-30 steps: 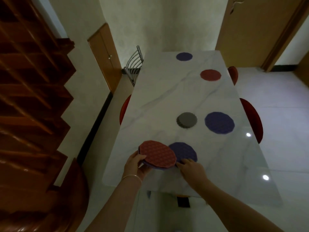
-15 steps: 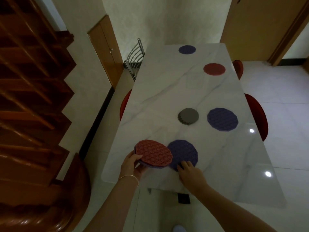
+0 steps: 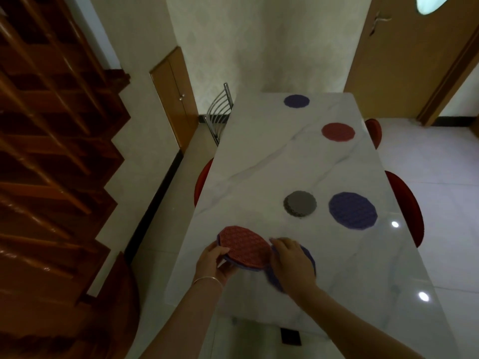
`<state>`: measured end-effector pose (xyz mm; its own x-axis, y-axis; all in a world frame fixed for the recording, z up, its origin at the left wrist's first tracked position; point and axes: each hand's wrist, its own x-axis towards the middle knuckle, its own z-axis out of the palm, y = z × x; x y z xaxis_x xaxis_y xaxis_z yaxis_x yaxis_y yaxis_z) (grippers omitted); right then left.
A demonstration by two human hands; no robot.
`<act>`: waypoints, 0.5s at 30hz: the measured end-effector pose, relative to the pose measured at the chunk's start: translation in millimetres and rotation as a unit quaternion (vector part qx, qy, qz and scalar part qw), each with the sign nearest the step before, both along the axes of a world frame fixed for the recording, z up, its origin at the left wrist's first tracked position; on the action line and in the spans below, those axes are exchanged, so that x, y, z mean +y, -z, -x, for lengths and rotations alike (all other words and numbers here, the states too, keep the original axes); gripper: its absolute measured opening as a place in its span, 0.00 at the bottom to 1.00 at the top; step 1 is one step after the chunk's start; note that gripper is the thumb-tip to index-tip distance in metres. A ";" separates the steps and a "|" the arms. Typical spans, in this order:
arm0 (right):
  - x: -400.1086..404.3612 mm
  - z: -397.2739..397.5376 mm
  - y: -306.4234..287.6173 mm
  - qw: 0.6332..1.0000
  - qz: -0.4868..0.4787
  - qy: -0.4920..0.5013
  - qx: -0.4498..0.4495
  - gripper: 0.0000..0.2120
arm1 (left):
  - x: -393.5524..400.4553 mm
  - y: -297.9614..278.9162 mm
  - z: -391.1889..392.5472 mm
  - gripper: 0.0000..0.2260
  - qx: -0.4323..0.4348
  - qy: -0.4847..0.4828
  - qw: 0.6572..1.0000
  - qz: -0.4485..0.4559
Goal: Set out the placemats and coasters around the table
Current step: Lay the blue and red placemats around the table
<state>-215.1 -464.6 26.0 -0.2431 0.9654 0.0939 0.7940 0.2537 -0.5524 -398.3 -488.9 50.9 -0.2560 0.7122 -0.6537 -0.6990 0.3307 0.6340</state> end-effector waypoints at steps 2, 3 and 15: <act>11.2 31.0 -22.0 0.998 -0.022 -0.049 0.039 0.16 | 9.3 -7.8 11.6 0.20 0.009 0.013 1.000 -0.012; 15.0 48.2 -30.8 0.996 -0.019 -0.072 0.043 0.18 | 13.8 -11.3 19.2 0.20 0.012 0.020 1.000 -0.021; 58.2 234.6 -74.3 0.996 0.036 0.021 0.080 0.22 | 83.8 -46.4 189.9 0.17 0.013 0.174 0.982 -0.068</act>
<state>-449.7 -406.4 100.2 -0.1898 0.9801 0.0589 0.7037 0.1776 -0.6880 -588.2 -405.2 97.3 0.0032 0.8398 -0.5429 -0.5427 0.4575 0.7044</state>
